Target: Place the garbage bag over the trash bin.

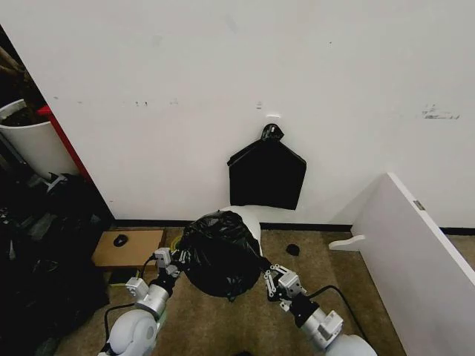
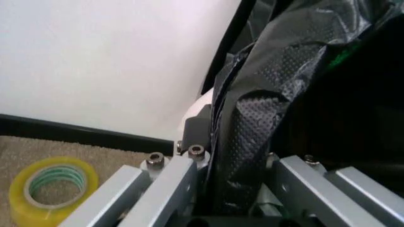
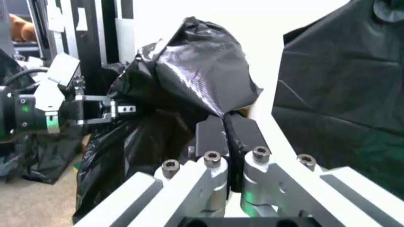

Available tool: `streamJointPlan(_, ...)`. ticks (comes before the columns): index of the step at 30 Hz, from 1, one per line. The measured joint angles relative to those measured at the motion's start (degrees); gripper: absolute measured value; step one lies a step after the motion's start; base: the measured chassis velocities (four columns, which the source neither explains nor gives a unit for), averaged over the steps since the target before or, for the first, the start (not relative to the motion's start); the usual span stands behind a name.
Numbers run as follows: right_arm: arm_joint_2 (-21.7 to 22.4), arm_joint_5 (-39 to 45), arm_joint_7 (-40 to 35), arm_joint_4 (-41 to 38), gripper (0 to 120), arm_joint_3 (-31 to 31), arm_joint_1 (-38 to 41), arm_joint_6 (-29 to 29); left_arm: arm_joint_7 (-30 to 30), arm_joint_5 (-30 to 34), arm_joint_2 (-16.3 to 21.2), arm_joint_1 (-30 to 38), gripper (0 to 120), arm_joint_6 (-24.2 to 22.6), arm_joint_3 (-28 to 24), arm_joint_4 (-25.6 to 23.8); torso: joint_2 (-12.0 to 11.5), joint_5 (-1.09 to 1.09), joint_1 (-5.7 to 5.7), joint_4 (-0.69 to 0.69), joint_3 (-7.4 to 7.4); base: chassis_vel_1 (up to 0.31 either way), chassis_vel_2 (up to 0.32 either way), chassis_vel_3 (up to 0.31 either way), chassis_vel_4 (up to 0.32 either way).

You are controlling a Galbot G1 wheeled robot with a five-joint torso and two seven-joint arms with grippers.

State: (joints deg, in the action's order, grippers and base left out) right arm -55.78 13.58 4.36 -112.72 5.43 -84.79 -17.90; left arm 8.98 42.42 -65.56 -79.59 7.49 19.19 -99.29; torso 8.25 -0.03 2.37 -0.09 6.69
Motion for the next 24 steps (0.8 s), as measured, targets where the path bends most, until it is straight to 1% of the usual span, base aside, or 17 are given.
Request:
streamJointPlan(3, 0.0, 2.5, 0.6, 0.7, 0, 0.3, 0.3, -0.4, 0.1, 0.0, 0.3, -0.3, 0, 0.0, 0.1, -0.2, 0.0, 0.00, 0.00, 0.00, 0.00, 0.000, 0.000, 0.000, 0.000)
streamJointPlan(9, -0.1, 10.4, 2.4, 3.6, 0, 1.4, 2.7, -1.0, 0.7, 0.7, 1.0, -1.7, 0, 0.0, 0.6, -1.3, 0.0, 0.00, 0.00, 0.01, 0.00, 0.000, 0.000, 0.000, 0.000)
streamJointPlan(11, -0.1, 11.1, 2.8, 4.1, 0, 1.5, 3.0, -1.1, 0.7, 1.0, 1.0, -1.8, 0, 0.0, 0.6, -1.6, 0.0, 0.00, 0.00, 0.01, 0.00, 0.000, 0.000, 0.000, 0.000)
streamJointPlan(15, -0.2, 12.5, 5.4, 7.5, 0, 1.7, 4.3, -1.7, 0.7, 2.7, 1.3, -2.3, 0, -0.5, 0.8, -3.8, 0.0, 0.00, 0.00, 0.00, 0.00, 0.000, 0.000, 0.000, 0.000)
streamJointPlan(19, -0.3, 13.7, 7.6, 9.5, 0, 2.0, 5.0, -2.5, 0.9, 3.1, 1.6, -2.8, 0, -0.7, 0.9, -4.8, 0.0, 0.00, 0.00, 0.00, 0.00, 0.000, 0.000, 0.000, 0.000)
streamJointPlan(24, -0.6, 15.6, 11.8, 12.8, 0, 2.3, 6.1, -4.8, 0.9, 3.6, 1.8, -3.5, 0, -1.1, 0.9, -6.8, 0.0, 0.00, 0.00, 0.00, 0.00, 0.000, 0.000, 0.000, 0.000)
